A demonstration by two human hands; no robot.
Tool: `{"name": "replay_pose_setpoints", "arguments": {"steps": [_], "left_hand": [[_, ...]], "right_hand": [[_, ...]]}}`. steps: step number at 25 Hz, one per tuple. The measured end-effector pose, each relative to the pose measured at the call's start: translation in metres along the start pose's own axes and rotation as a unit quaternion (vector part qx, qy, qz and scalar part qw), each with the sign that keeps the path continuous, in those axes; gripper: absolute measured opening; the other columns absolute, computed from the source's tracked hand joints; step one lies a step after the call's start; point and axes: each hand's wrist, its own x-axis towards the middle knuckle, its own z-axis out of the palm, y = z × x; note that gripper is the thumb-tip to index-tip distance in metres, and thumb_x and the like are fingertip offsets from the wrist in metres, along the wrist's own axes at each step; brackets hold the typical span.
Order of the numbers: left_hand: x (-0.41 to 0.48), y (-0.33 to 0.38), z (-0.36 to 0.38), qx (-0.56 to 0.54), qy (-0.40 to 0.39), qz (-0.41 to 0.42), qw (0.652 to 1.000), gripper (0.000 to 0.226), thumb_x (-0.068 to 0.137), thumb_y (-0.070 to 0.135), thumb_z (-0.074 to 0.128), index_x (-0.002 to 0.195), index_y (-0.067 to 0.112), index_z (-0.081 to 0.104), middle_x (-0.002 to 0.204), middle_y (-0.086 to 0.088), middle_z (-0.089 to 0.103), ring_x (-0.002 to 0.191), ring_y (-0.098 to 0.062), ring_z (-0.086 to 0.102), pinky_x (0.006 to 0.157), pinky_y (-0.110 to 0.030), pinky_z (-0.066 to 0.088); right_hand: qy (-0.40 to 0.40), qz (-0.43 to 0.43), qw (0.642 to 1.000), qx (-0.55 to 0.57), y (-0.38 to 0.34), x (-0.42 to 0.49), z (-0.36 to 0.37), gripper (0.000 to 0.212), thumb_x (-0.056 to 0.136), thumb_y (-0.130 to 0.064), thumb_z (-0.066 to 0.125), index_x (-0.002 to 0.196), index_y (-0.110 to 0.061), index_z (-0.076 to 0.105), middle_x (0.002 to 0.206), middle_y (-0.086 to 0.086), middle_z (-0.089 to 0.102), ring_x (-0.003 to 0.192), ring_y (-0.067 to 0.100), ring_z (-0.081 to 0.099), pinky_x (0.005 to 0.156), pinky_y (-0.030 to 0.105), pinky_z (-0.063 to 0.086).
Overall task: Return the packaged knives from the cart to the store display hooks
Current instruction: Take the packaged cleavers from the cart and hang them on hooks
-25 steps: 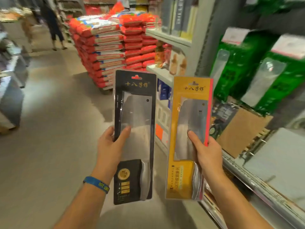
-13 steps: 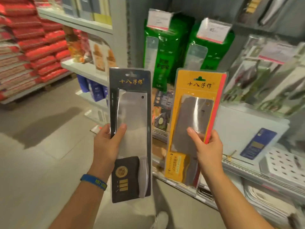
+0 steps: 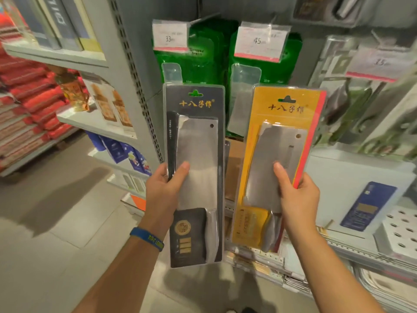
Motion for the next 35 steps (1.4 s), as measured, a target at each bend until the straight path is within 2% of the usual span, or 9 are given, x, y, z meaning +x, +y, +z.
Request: {"name": "replay_pose_setpoints", "arguments": {"steps": [2, 5, 7, 11, 14, 20, 24, 28, 35], "left_hand": [[0.014, 0.007, 0.012, 0.002, -0.004, 0.01, 1.0, 0.02, 0.088, 0.03, 0.074, 0.093, 0.012, 0.069, 0.092, -0.02, 0.071, 0.09, -0.034, 0.07, 0.073, -0.056, 0.06], [0.042, 0.036, 0.034, -0.034, -0.02, 0.051, 0.998, 0.003, 0.086, 0.028, 0.074, 0.089, 0.026, 0.075, 0.093, -0.006, 0.077, 0.089, -0.027, 0.074, 0.067, -0.031, 0.06], [0.066, 0.066, 0.055, -0.051, -0.043, 0.107, 0.992, 0.007, 0.083, 0.033, 0.077, 0.089, 0.033, 0.076, 0.095, -0.001, 0.077, 0.088, -0.02, 0.074, 0.069, -0.026, 0.059], [0.113, 0.135, 0.093, -0.079, -0.06, 0.207, 0.973, 0.013, 0.075, 0.042, 0.077, 0.087, 0.037, 0.077, 0.092, 0.005, 0.078, 0.084, -0.012, 0.074, 0.067, -0.02, 0.056], [0.142, 0.19, 0.119, -0.096, -0.083, 0.252, 0.959, 0.017, 0.079, 0.044, 0.076, 0.085, 0.029, 0.075, 0.086, 0.005, 0.077, 0.077, -0.009, 0.073, 0.063, -0.02, 0.056], [0.172, 0.26, 0.159, -0.073, -0.097, 0.301, 0.946, 0.043, 0.071, 0.07, 0.071, 0.082, 0.029, 0.07, 0.079, -0.003, 0.074, 0.076, -0.027, 0.072, 0.069, -0.055, 0.06], [0.171, 0.266, 0.179, -0.071, -0.125, 0.299, 0.943, 0.04, 0.07, 0.071, 0.07, 0.085, 0.034, 0.071, 0.083, 0.002, 0.075, 0.078, -0.02, 0.073, 0.071, -0.052, 0.061], [0.17, 0.27, 0.193, -0.068, -0.152, 0.283, 0.945, 0.038, 0.069, 0.074, 0.067, 0.086, 0.04, 0.071, 0.084, 0.005, 0.075, 0.078, -0.016, 0.073, 0.073, -0.05, 0.061], [0.167, 0.301, 0.215, -0.058, -0.159, 0.306, 0.937, 0.065, 0.066, 0.081, 0.063, 0.083, 0.019, 0.068, 0.082, -0.011, 0.073, 0.08, -0.033, 0.07, 0.074, -0.059, 0.057]], "right_hand": [[0.016, -0.026, 1.0, -0.001, -0.012, 0.011, 0.001, 0.061, 0.069, -0.071, 0.072, 0.089, -0.013, 0.071, 0.088, 0.007, 0.075, 0.08, 0.019, 0.071, 0.069, 0.037, 0.06], [0.056, -0.081, 0.995, 0.0, -0.044, 0.029, 0.006, 0.061, 0.069, -0.07, 0.072, 0.08, -0.01, 0.069, 0.079, 0.011, 0.071, 0.062, 0.007, 0.06, 0.055, 0.021, 0.051], [0.089, -0.127, 0.988, -0.01, -0.076, 0.045, 0.008, 0.064, 0.072, -0.068, 0.074, 0.074, -0.005, 0.064, 0.071, 0.012, 0.066, 0.055, 0.004, 0.05, 0.048, 0.014, 0.041], [0.13, -0.208, 0.97, -0.004, -0.158, 0.079, 0.013, 0.056, 0.073, -0.074, 0.071, 0.067, -0.019, 0.063, 0.071, -0.005, 0.068, 0.054, 0.001, 0.057, 0.047, 0.013, 0.044], [0.166, -0.256, 0.952, 0.024, -0.226, 0.103, 0.012, 0.061, 0.07, -0.078, 0.071, 0.064, -0.019, 0.058, 0.058, -0.007, 0.062, 0.051, 0.006, 0.056, 0.046, 0.027, 0.049], [0.226, -0.308, 0.923, 0.049, -0.304, 0.124, -0.014, 0.05, 0.072, -0.081, 0.071, 0.059, -0.036, 0.052, 0.054, -0.006, 0.047, 0.051, 0.023, 0.049, 0.051, 0.048, 0.05], [0.261, -0.329, 0.908, 0.006, -0.31, 0.122, -0.031, 0.052, 0.079, -0.074, 0.069, 0.055, -0.034, 0.046, 0.047, -0.015, 0.04, 0.044, 0.005, 0.036, 0.048, 0.036, 0.037], [0.275, -0.309, 0.91, -0.013, -0.311, 0.126, -0.044, 0.067, 0.079, -0.076, 0.065, 0.064, -0.017, 0.038, 0.057, -0.001, 0.041, 0.05, 0.012, 0.036, 0.052, 0.038, 0.036], [0.3, -0.343, 0.888, -0.055, -0.37, 0.138, -0.071, 0.08, 0.081, -0.075, 0.063, 0.073, 0.003, 0.049, 0.069, 0.021, 0.057, 0.059, 0.022, 0.046, 0.055, 0.039, 0.037]]}}
